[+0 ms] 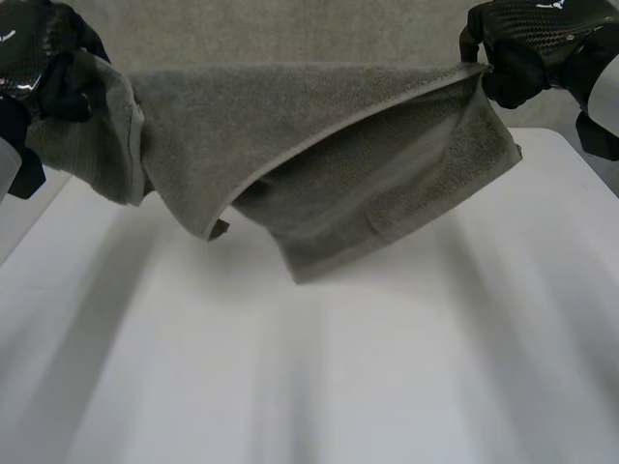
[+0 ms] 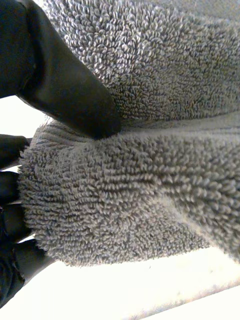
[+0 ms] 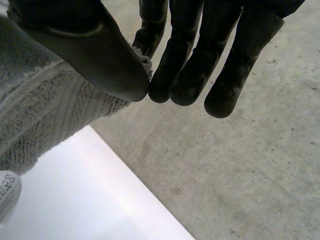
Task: Fold the towel.
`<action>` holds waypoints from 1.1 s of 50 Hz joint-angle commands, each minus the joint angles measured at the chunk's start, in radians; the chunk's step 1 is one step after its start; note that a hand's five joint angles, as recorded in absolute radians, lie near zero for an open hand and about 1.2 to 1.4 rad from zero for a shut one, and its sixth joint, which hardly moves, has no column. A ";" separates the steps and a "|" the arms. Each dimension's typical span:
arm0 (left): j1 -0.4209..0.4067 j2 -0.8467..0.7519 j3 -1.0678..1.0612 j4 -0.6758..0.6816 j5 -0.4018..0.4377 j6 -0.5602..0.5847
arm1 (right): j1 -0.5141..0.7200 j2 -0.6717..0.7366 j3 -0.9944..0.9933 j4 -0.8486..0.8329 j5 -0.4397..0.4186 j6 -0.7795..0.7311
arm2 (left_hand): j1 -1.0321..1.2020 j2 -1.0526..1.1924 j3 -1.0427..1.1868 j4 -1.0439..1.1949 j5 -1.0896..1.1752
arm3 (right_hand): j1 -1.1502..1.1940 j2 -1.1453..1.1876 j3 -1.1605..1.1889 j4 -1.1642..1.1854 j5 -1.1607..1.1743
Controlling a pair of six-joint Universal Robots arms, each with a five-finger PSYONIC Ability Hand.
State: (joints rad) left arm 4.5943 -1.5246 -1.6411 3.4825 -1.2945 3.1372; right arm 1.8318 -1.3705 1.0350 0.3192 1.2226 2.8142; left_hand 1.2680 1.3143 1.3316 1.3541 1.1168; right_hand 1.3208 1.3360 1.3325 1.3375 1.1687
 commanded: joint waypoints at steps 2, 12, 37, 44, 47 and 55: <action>0.031 -0.151 -0.014 -0.054 0.136 -0.100 | 0.007 0.061 -0.015 0.035 -0.023 -0.117 | 0.111 0.065 0.047 0.025 0.088 | 0.075 0.060 0.064 0.059 0.053; -0.018 -0.465 0.206 -0.057 0.152 -0.131 | 0.144 0.397 -0.322 -0.026 0.132 -0.145 | 0.023 -0.023 -0.041 -0.063 0.000 | 0.075 0.060 0.064 0.059 0.053; -0.066 -0.476 0.569 0.033 0.162 -0.401 | 0.201 0.375 -0.489 -0.223 0.230 -0.084 | 0.026 -0.020 -0.038 -0.060 0.003 | 0.075 0.060 0.064 0.059 0.053; -0.054 -0.493 0.270 0.087 0.201 -0.398 | 0.185 0.341 -0.121 -0.167 0.123 -0.260 | 0.023 -0.023 -0.041 -0.063 0.000 | 0.075 0.060 0.064 0.059 0.053; -0.035 -0.482 0.169 0.096 0.269 -0.394 | 0.185 0.302 0.011 -0.169 0.132 -0.361 | 0.026 -0.020 -0.038 -0.060 0.003 | 0.075 0.060 0.064 0.059 0.053; -0.009 -0.378 0.086 0.095 0.412 -0.411 | 0.188 0.165 0.025 -0.178 0.126 -0.320 | 0.029 -0.017 -0.035 -0.057 0.005 | 0.075 0.060 0.064 0.059 0.053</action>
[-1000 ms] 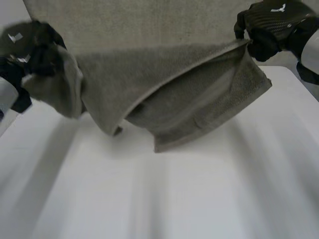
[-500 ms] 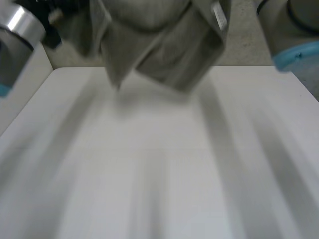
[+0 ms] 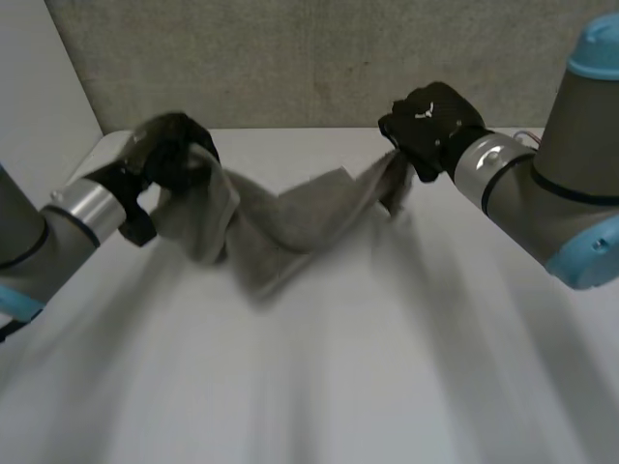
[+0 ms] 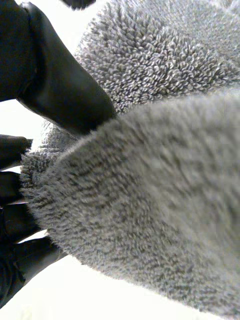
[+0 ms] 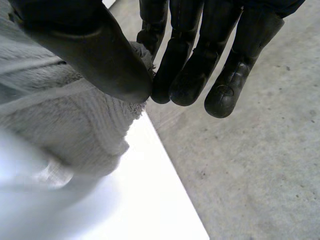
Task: Fold the towel.
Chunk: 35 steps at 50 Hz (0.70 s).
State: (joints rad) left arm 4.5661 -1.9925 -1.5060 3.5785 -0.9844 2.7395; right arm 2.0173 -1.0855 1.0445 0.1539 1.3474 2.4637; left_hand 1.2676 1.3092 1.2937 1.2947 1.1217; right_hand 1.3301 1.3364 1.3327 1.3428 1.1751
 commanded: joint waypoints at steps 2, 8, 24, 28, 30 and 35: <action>0.022 0.110 -0.042 0.002 0.101 -0.014 | 0.001 -0.126 -0.003 -0.011 0.001 0.055 | 0.029 -0.012 0.003 0.002 0.001 | 0.066 0.060 0.064 0.053 0.047; 0.051 0.103 0.018 0.002 0.058 -0.021 | 0.001 -0.105 0.005 -0.011 0.004 0.113 | -0.015 -0.056 -0.041 -0.042 -0.043 | 0.066 0.060 0.064 0.053 0.047; 0.059 -0.273 0.142 -0.007 0.019 0.131 | 0.003 0.091 0.164 -0.140 0.048 0.115 | -0.851 -0.893 -0.878 -0.879 -0.880 | 0.066 0.060 0.064 0.053 0.047; 0.085 -0.258 0.153 -0.036 -0.034 0.189 | 0.003 0.092 0.180 -0.154 0.065 0.116 | -0.898 -0.940 -0.925 -0.925 -0.927 | 0.066 0.060 0.064 0.053 0.047; 0.091 -0.224 0.147 -0.049 -0.052 0.201 | 0.006 0.088 0.201 -0.165 0.065 0.120 | -0.896 -0.937 -0.922 -0.923 -0.924 | 0.066 0.060 0.064 0.053 0.047; 0.080 -0.098 0.085 -0.093 -0.073 0.220 | 0.008 0.087 0.233 -0.195 0.067 0.120 | -0.866 -0.908 -0.892 -0.893 -0.895 | 0.066 0.060 0.064 0.053 0.047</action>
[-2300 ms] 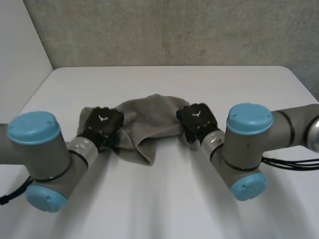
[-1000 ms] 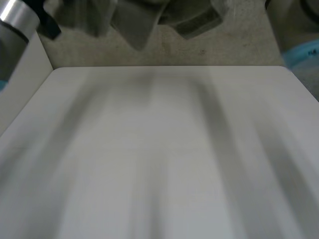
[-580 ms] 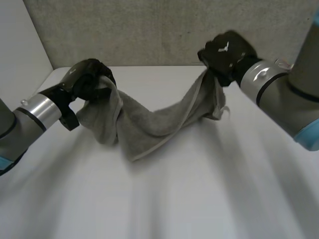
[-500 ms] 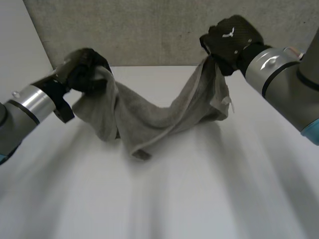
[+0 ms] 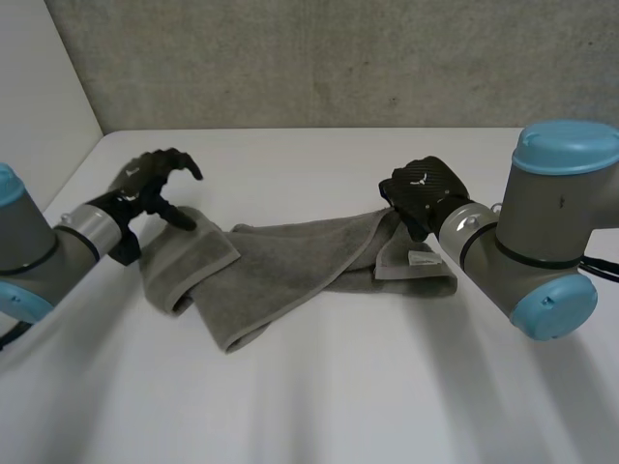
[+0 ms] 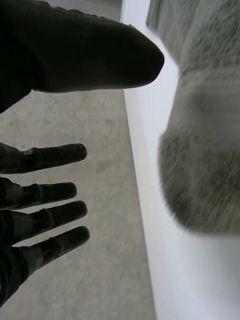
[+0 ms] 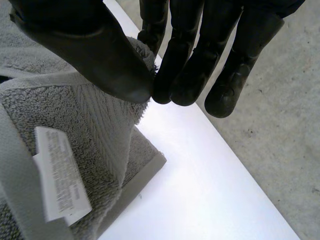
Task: Fold the towel.
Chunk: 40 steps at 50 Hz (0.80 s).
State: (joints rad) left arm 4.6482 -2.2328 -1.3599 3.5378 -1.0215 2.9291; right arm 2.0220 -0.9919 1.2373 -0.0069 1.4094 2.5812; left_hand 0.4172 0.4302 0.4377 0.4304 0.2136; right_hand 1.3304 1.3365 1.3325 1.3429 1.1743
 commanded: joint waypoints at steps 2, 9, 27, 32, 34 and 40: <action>-0.013 0.179 -0.100 -0.059 -0.038 0.032 | 0.004 -0.007 0.050 -0.048 0.005 0.002 | 0.019 0.006 -0.001 0.006 0.049 | 0.066 0.060 0.064 0.053 0.047; -0.149 0.390 -0.370 -0.054 -0.058 0.041 | 0.004 -0.002 0.068 -0.064 0.008 0.002 | 0.101 0.088 0.081 0.088 0.130 | 0.066 0.060 0.064 0.053 0.047; -0.424 0.262 -0.499 -0.013 -0.496 0.278 | 0.004 -0.008 0.094 -0.067 0.008 0.002 | 0.119 0.106 0.099 0.106 0.148 | 0.066 0.060 0.064 0.053 0.047; -0.434 0.233 -0.496 0.006 -0.502 0.309 | 0.003 -0.008 0.102 -0.070 0.008 0.002 | 0.119 0.106 0.099 0.106 0.148 | 0.066 0.060 0.064 0.053 0.047; -0.437 0.219 -0.495 0.007 -0.503 0.311 | 0.004 -0.008 0.105 -0.071 0.006 0.002 | 0.116 0.103 0.096 0.103 0.145 | 0.066 0.060 0.064 0.053 0.047; -0.437 0.213 -0.495 0.036 -0.505 0.311 | 0.004 -0.005 0.108 -0.071 0.008 0.002 | 0.119 0.106 0.099 0.106 0.148 | 0.066 0.060 0.064 0.053 0.047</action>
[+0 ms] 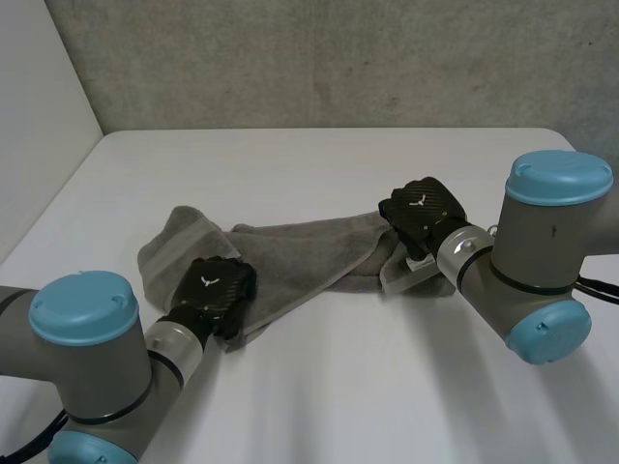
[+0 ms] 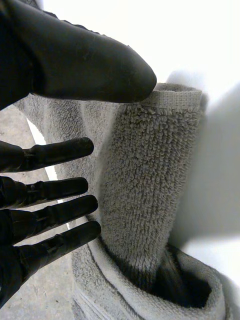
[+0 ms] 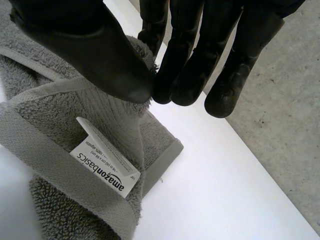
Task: Fold the towel.
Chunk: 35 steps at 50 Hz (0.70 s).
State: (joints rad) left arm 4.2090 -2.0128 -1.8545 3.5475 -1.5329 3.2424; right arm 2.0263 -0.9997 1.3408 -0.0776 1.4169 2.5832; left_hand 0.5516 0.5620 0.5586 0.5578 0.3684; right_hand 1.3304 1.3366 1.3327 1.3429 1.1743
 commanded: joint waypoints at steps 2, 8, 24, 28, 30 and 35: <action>0.002 -0.009 0.000 0.034 0.007 -0.001 | 0.000 0.004 0.008 -0.001 0.001 0.000 | -0.015 -0.026 -0.022 -0.021 -0.006 | 0.066 0.060 0.064 0.053 0.047; 0.000 -0.032 0.003 0.040 0.007 -0.001 | 0.000 0.004 0.015 -0.010 0.001 0.000 | -0.015 -0.026 -0.022 -0.021 -0.006 | 0.066 0.060 0.064 0.053 0.047; 0.003 -0.053 0.024 0.040 -0.003 0.000 | 0.000 0.004 0.024 -0.022 0.014 -0.002 | 0.023 0.013 0.016 0.017 0.032 | 0.066 0.060 0.064 0.053 0.047; 0.005 -0.047 0.027 0.040 -0.012 0.000 | 0.000 0.003 0.024 -0.022 0.014 -0.002 | 0.041 0.030 0.034 0.034 0.049 | 0.066 0.060 0.064 0.053 0.047; 0.006 -0.044 0.032 0.042 -0.024 0.000 | 0.000 0.003 0.024 -0.022 0.014 -0.003 | 0.055 0.045 0.048 0.049 0.064 | 0.066 0.060 0.064 0.053 0.047; 0.006 -0.047 0.049 0.044 -0.084 0.010 | 0.000 0.003 0.026 -0.022 0.016 -0.003 | 0.152 0.142 0.145 0.146 0.161 | 0.066 0.060 0.064 0.053 0.047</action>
State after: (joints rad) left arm 4.2148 -2.0588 -1.8207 3.5896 -1.5654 3.2435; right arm 2.0264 -0.9969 1.3655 -0.0998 1.4314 2.5805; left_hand 0.6464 0.6429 0.6393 0.6391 0.4688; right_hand 1.3304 1.3392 1.3327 1.3429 1.1743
